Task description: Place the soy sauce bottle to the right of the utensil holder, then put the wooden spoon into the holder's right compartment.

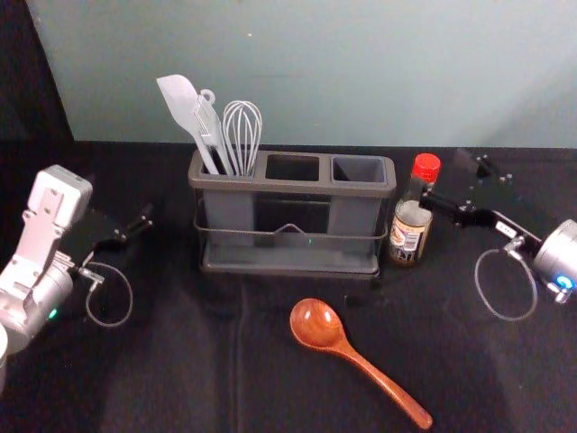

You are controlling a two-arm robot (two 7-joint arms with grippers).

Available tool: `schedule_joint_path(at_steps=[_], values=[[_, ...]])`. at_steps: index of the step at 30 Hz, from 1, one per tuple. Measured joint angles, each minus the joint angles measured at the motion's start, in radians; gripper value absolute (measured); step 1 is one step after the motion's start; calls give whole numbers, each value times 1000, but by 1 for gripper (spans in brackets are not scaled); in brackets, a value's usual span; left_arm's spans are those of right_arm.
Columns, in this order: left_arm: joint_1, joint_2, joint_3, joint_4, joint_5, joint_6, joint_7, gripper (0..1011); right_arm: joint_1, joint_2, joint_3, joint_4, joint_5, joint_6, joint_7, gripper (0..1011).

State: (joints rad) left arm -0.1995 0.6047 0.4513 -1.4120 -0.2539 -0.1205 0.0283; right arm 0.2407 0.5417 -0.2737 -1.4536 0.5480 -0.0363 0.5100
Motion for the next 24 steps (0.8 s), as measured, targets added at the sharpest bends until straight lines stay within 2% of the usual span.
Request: schedule_joint_path(at_steps=[6,7,8,11,17,21,24], values=[[0,0,0,0,0,0,0,1005,-36,34,29,-107,-35,24,-57,1003],[0,0,0,0,0,0,0,1005,-52,49,44,-158,-41,40,-72,1003],[0,0,0,0,0,0,0,1005,-52,49,44,-158,-41,40,-72,1003],[0,0,0,0,0,0,0,1005,-74,71,63,-225,-42,60,-75,1003],[0,0,0,0,0,0,0,1005,-114,115,84,-334,13,77,-15,1002],[0,0,0,0,0,0,0,1005,-131,140,72,-403,58,110,19,1003],[0,0,0,0,0,0,0,1005,-134,146,56,-434,73,140,21,1003]])
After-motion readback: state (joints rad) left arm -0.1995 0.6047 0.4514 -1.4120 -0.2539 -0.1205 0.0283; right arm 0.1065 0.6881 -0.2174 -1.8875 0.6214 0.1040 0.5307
